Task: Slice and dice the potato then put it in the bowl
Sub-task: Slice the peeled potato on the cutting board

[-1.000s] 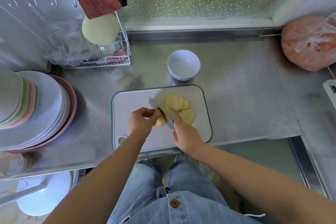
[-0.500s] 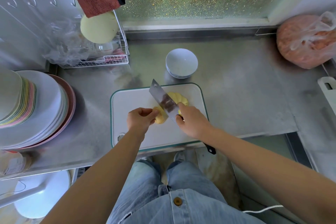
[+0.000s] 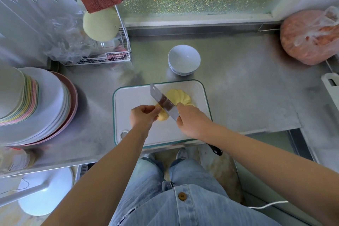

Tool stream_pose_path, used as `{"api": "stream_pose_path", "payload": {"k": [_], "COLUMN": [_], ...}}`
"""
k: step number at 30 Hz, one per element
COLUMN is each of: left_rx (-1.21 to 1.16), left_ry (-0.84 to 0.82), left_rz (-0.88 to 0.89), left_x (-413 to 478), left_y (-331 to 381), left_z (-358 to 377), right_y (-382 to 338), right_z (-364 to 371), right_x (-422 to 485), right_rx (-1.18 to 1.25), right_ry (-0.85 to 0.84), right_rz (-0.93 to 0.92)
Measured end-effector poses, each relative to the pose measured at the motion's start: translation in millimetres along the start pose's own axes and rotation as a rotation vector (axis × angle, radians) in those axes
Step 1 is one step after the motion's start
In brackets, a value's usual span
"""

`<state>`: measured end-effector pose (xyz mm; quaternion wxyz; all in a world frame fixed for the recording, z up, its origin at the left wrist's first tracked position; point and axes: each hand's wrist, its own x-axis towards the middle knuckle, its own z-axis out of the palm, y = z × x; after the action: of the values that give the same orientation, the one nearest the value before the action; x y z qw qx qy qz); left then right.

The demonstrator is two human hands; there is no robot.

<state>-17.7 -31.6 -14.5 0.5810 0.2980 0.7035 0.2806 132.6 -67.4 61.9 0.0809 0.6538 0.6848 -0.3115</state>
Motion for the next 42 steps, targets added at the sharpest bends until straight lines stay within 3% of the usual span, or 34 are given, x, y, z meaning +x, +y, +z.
{"api": "stream_pose_path", "payload": {"k": [4,16,23,42], "left_rx": [0.027,0.022,-0.027,-0.071], "left_ry": [-0.006,-0.032,-0.021,-0.022], "left_rz": [0.016,-0.009,-0.031,-0.028], "left_x": [0,1,-1,-2], "left_y": [2,3,2,1], "left_z": [-1,-4,-3,-4], "right_y": [-5,11,17,9], "right_z": [9,60,32,-4], "right_x": [3,26,30,8], "right_rx": [-0.010,0.056,0.133,0.008], "right_ry": [-0.033,0.106,0.089,0.043], "right_rz": [0.001,0.041,0.028,-0.037]}}
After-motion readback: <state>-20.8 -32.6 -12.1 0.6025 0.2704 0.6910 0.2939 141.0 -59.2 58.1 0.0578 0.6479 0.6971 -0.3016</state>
